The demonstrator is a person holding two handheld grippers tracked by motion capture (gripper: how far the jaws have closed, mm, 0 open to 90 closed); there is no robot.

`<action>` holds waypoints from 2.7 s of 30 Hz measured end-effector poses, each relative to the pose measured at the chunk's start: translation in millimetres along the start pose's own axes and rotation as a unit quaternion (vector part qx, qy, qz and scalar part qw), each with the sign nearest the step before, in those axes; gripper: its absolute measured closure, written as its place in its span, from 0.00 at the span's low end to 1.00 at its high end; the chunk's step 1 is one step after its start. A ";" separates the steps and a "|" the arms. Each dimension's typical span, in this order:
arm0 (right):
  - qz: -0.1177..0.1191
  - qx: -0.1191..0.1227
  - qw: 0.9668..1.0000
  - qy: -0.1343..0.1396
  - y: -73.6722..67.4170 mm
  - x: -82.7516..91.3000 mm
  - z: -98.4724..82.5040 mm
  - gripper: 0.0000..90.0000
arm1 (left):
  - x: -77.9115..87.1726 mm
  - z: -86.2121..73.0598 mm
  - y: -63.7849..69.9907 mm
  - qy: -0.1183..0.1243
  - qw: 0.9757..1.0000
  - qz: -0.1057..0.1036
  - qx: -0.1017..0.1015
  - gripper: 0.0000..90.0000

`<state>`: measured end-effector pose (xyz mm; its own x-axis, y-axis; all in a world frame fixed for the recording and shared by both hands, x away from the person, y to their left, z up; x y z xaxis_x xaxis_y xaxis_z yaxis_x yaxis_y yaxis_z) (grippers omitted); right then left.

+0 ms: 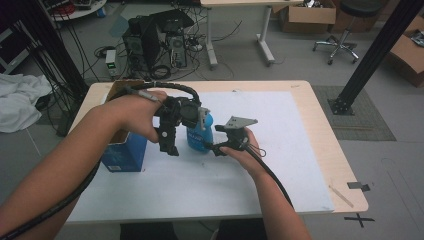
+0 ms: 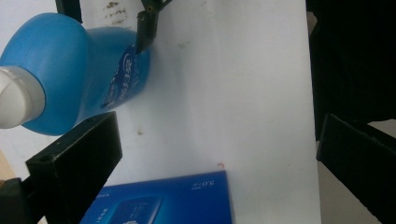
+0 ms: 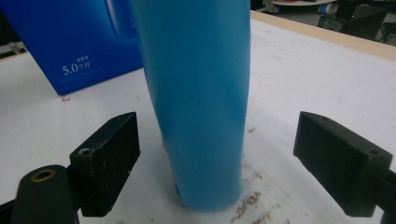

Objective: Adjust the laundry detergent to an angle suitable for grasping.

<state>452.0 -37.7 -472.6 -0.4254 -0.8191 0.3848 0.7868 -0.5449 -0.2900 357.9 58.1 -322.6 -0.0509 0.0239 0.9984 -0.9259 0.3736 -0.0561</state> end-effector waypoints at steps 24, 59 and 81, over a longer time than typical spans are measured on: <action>-0.008 -0.009 0.999 0.042 -5.1 -30.8 8.7 0.17 | -4.8 -4.1 -2.0 0.001 1.000 -0.005 0.002 0.01; 0.018 0.030 0.999 0.040 -14.4 -30.0 8.7 0.49 | -5.0 -6.3 -2.7 0.000 1.000 -0.004 0.004 0.01; 0.084 0.073 0.994 0.003 -30.8 25.6 -8.2 0.50 | -0.7 -5.4 -2.0 0.001 1.000 0.002 0.004 0.01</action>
<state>413.2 -43.4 -461.1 -0.2851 -0.8978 0.3357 0.9030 -0.3690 -0.2199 361.9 62.3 -323.2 -0.0534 0.0261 0.9982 -0.9287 0.3661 -0.0593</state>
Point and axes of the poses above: each handheld gripper's, and its own axes: x roughly backward along the jaws, z roughly out of its top, y roughly to its right, the point moved 10 cm from there along -x, roughly forward along the jaws, and after that the axes turned 12 degrees about -x, right-handed, at the moved point
